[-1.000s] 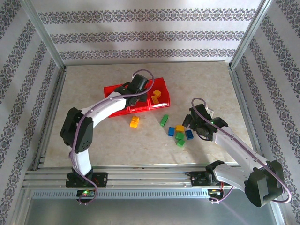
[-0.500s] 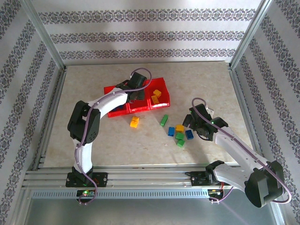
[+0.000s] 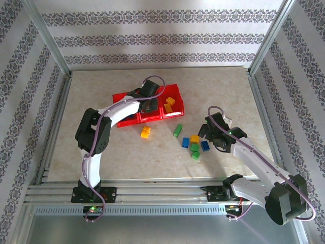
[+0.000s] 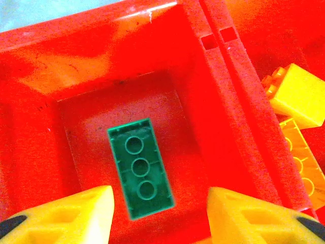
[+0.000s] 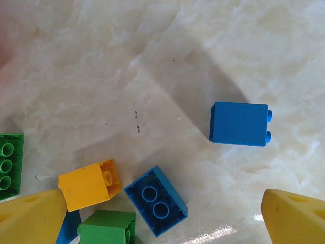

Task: Sort the legos into containers by color
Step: Place the lego in the container, then pick up the lego from the center of the table.

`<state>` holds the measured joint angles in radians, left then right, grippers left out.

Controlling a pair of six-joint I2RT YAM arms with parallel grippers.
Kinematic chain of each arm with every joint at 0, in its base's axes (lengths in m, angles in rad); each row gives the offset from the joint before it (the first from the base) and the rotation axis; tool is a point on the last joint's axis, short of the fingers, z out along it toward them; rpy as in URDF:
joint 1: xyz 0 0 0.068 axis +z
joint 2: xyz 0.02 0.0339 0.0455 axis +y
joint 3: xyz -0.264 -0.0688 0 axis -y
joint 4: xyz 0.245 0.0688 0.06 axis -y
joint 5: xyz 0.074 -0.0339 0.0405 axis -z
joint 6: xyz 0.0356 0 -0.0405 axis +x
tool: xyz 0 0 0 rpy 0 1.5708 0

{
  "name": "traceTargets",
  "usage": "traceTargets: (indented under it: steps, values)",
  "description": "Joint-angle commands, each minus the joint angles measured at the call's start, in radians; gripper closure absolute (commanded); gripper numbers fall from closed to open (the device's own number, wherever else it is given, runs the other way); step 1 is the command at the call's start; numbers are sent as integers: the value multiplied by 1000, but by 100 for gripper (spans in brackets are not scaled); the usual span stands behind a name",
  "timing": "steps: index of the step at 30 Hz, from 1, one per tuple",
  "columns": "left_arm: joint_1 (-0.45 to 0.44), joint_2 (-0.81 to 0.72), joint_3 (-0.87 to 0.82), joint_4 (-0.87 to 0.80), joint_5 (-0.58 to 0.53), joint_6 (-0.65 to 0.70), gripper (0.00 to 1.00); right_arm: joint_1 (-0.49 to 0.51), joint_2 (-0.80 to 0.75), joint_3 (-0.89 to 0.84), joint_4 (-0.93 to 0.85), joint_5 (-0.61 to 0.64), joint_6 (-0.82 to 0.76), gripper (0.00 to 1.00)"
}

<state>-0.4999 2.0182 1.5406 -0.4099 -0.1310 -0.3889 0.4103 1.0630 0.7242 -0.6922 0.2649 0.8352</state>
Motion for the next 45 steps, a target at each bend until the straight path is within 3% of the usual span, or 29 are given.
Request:
traceTargets:
  steps: [1,10,19,31,45]
  values:
    - [6,-39,-1,-5,14,-10,49,8,-14,23,-17,28,9,2]
    - [-8,-183,-107,30,50,-39,46,7,-12,18,-20,39,18,2]
    - [-154,-281,-226,102,59,-68,40,4,-10,18,-26,50,34,2]
    - [-337,-135,-154,139,126,-43,40,-1,-30,4,-42,52,45,2]
    - [-362,-10,-72,72,120,-4,39,-10,-54,-17,-43,54,58,2]
